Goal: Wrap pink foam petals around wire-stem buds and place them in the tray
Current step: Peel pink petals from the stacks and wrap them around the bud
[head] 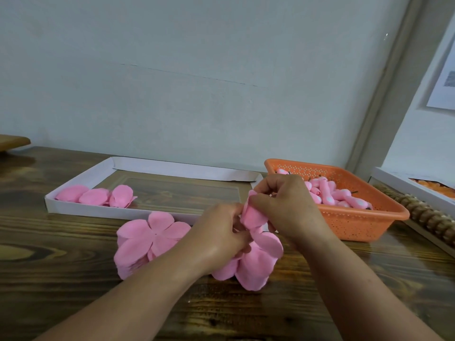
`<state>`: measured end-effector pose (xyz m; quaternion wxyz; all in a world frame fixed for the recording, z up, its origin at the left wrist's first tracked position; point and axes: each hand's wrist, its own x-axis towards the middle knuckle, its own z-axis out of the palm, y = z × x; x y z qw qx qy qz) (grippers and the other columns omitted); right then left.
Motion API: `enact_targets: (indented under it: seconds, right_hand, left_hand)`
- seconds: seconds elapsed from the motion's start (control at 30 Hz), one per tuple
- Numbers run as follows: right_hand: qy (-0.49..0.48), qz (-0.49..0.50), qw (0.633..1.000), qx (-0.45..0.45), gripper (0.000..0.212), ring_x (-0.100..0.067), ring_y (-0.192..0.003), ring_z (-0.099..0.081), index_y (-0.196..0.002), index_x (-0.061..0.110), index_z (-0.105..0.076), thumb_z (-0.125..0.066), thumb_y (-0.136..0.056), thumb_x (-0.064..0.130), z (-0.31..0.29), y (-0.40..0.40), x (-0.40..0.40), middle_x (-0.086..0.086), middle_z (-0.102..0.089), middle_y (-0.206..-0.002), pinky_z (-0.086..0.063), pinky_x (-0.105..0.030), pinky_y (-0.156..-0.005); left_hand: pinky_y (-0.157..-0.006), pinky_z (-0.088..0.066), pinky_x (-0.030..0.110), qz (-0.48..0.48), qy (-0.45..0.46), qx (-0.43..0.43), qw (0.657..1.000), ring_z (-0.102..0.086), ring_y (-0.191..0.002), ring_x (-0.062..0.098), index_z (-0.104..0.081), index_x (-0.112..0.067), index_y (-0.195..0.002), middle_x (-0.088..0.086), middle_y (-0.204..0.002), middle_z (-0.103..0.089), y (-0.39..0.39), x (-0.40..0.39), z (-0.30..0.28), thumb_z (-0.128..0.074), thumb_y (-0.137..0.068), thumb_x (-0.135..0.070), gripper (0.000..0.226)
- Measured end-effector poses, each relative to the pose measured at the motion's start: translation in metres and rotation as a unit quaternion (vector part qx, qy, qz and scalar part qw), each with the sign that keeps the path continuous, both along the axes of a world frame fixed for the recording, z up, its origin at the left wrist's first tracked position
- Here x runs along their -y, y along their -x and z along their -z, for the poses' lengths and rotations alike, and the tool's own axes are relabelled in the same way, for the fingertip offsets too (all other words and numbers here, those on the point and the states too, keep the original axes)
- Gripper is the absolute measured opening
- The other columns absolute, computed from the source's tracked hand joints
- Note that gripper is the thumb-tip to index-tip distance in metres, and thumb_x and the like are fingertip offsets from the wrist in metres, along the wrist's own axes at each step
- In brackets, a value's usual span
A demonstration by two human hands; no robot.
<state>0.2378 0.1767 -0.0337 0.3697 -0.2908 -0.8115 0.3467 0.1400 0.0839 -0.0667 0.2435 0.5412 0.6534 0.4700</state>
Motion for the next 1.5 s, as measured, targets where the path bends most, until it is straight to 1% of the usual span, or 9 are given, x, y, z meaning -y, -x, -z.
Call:
enact_targets:
  seconds: [0.13, 0.3, 0.5, 0.73, 0.93, 1.1, 1.23, 1.33, 1.5]
  right_hand:
    - [-0.028, -0.015, 0.999, 0.021, 0.019, -0.002, -0.037, -0.043, -0.06, 0.008, -0.062, -0.066, -0.078, 0.005, -0.005, 0.003, 0.005, 0.008, -0.051, -0.045, -0.032, -0.013, -0.04]
    - [-0.078, -0.013, 0.996, 0.032, 0.019, -0.004, -0.047, -0.043, -0.057, 0.01, -0.062, -0.066, -0.075, 0.006, -0.01, 0.006, 0.007, 0.0, -0.056, -0.056, -0.033, -0.015, -0.043]
    - [-0.094, 0.019, 0.994, 0.052, 0.015, -0.004, -0.048, -0.044, -0.061, 0.006, -0.064, -0.065, -0.075, 0.01, -0.008, 0.012, 0.005, 0.003, -0.055, -0.056, -0.033, -0.016, -0.043]
    - [-0.09, 0.043, 0.993, 0.063, 0.017, -0.007, -0.053, -0.047, -0.06, 0.011, -0.062, -0.066, -0.077, 0.009, -0.009, 0.017, 0.003, 0.007, -0.053, -0.056, -0.037, -0.022, -0.05]
    - [-0.065, 0.045, 0.994, 0.071, 0.022, -0.007, -0.048, -0.045, -0.057, 0.014, -0.058, -0.066, -0.077, 0.009, -0.006, 0.022, 0.0, 0.005, -0.052, -0.051, -0.034, -0.015, -0.041]
    - [0.056, -0.017, 0.997, 0.049, 0.018, -0.017, -0.045, -0.049, -0.06, 0.003, -0.061, -0.058, -0.078, 0.001, -0.01, 0.017, -0.004, -0.008, -0.054, -0.052, -0.04, -0.024, -0.046]
    - [0.153, -0.092, 0.983, 0.04, 0.016, -0.018, -0.052, -0.056, -0.083, -0.008, -0.066, -0.051, -0.079, -0.007, -0.017, 0.007, -0.01, -0.014, -0.06, -0.064, -0.048, -0.024, -0.048]
    - [0.17, -0.145, 0.973, 0.053, 0.025, -0.027, -0.067, -0.059, -0.095, -0.007, -0.067, -0.052, -0.077, -0.015, -0.022, -0.001, -0.016, -0.021, -0.064, -0.08, -0.054, -0.033, -0.06]
    - [0.087, -0.168, 0.979, 0.081, 0.022, -0.015, -0.053, -0.056, -0.081, 0.008, -0.073, -0.065, -0.075, -0.011, -0.029, -0.01, -0.019, -0.007, -0.064, -0.066, -0.045, -0.022, -0.042]
  left_hand:
    - [-0.067, -0.06, 0.04, 0.005, 0.001, 0.016, 1.0, -0.07, -0.064, 0.018, -0.063, -0.019, -0.089, 0.0, -0.066, -0.069, 0.003, 0.0, 0.002, -0.065, -0.084, -0.004, 0.016]
    - [-0.05, -0.05, 0.023, 0.025, -0.014, 0.141, 0.99, -0.064, -0.052, 0.012, -0.063, -0.01, -0.102, -0.004, -0.061, -0.069, 0.002, -0.002, 0.004, -0.063, -0.087, 0.002, 0.019]
    - [-0.059, -0.053, 0.02, 0.023, -0.064, 0.233, 0.97, -0.072, -0.071, 0.014, -0.065, -0.014, -0.102, 0.004, -0.08, -0.074, -0.002, -0.004, 0.004, -0.058, -0.083, 0.014, 0.035]
    - [-0.077, -0.059, 0.031, -0.041, -0.107, 0.139, 0.984, -0.071, -0.086, 0.01, -0.065, -0.028, -0.111, -0.004, -0.093, -0.074, -0.008, -0.008, 0.011, -0.053, -0.085, 0.009, 0.047]
    - [-0.067, -0.057, 0.02, -0.07, -0.099, 0.125, 0.985, -0.07, -0.079, 0.005, -0.063, -0.025, -0.112, -0.007, -0.088, -0.073, -0.008, -0.01, 0.013, -0.05, -0.093, 0.002, 0.036]
    - [-0.074, -0.059, 0.025, -0.052, -0.077, 0.15, 0.984, -0.07, -0.085, 0.004, -0.066, -0.024, -0.108, -0.008, -0.094, -0.073, -0.005, -0.008, 0.012, -0.056, -0.094, -0.006, 0.025]
    - [-0.075, -0.057, 0.022, -0.032, -0.065, 0.194, 0.978, -0.07, -0.087, 0.003, -0.067, -0.024, -0.111, -0.008, -0.097, -0.074, -0.002, -0.008, 0.009, -0.058, -0.092, -0.005, 0.028]
    - [-0.084, -0.057, 0.03, -0.016, -0.047, 0.234, 0.971, -0.071, -0.088, 0.007, -0.065, -0.017, -0.115, -0.005, -0.094, -0.075, 0.001, -0.009, 0.007, -0.059, -0.091, -0.002, 0.029]
    - [-0.07, -0.056, 0.02, 0.037, -0.04, 0.31, 0.949, -0.072, -0.088, 0.013, -0.065, -0.01, -0.108, 0.001, -0.094, -0.075, 0.004, -0.007, 0.002, -0.059, -0.091, -0.003, 0.019]
